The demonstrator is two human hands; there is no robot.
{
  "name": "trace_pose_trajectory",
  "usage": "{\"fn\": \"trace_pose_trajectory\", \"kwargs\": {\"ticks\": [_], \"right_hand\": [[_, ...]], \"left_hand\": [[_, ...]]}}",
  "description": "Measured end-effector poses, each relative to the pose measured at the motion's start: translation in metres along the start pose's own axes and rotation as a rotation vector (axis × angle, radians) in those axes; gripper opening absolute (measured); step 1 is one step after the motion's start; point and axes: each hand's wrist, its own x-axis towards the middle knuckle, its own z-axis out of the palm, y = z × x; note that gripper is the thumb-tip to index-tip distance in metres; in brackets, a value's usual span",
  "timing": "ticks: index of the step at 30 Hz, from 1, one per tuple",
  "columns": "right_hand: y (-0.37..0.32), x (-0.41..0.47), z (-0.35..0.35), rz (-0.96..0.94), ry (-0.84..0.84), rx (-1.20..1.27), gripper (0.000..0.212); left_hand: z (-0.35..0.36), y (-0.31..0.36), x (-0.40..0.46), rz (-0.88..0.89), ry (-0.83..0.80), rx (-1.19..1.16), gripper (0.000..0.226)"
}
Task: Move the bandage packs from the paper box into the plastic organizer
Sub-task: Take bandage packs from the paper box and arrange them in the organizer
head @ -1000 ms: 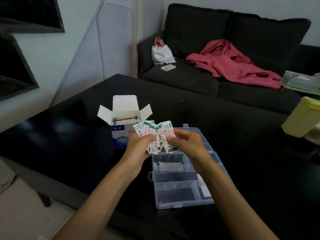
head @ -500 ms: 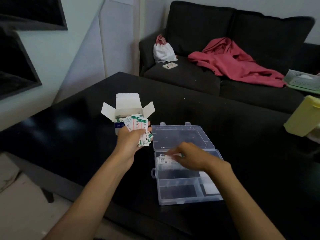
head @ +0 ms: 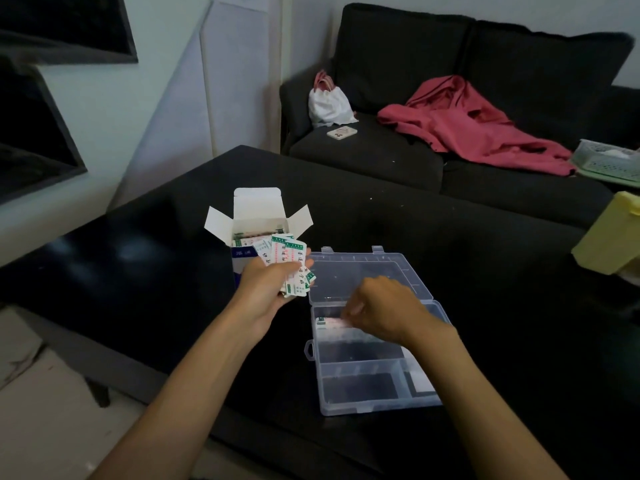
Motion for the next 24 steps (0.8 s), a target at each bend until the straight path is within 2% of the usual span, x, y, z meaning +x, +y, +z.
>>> {"fn": "trace_pose_trajectory", "kwargs": {"ticks": [3,5,6,7,9,12,15,19,21,24], "right_hand": [[-0.001,-0.002,-0.008,-0.001,0.162,0.109,0.017],[-0.010,-0.005,-0.021,0.083,0.310,0.450,0.017],[-0.016,-0.007,-0.026,0.134,0.332,0.673,0.017],[-0.022,-0.009,-0.031,0.190,0.324,0.863,0.017],[-0.031,-0.010,-0.033,0.291,0.276,1.042,0.011],[-0.039,-0.009,-0.024,0.380,0.227,1.128,0.006],[-0.042,-0.006,-0.014,0.428,0.284,1.216,0.012],[-0.041,0.000,-0.003,0.448,0.494,1.046,0.020],[-0.040,0.000,-0.002,0.430,0.543,0.975,0.025],[-0.039,-0.001,-0.005,0.385,0.382,1.008,0.034]], "left_hand": [[0.000,-0.001,0.001,-0.042,-0.001,-0.054,0.026],[0.001,-0.003,0.001,-0.051,0.009,-0.064,0.024],[0.002,-0.005,0.001,-0.057,0.006,-0.066,0.024],[0.004,-0.006,0.001,-0.067,-0.009,-0.070,0.025],[0.009,-0.011,-0.002,-0.104,-0.059,-0.059,0.024],[0.017,-0.015,-0.007,-0.165,-0.135,0.009,0.019],[0.021,-0.016,-0.009,-0.210,-0.183,0.006,0.018],[0.025,-0.015,-0.008,-0.234,-0.189,-0.100,0.022],[0.026,-0.017,-0.007,-0.188,-0.155,-0.016,0.022],[0.024,-0.020,-0.005,-0.087,-0.037,0.092,0.021]]}}
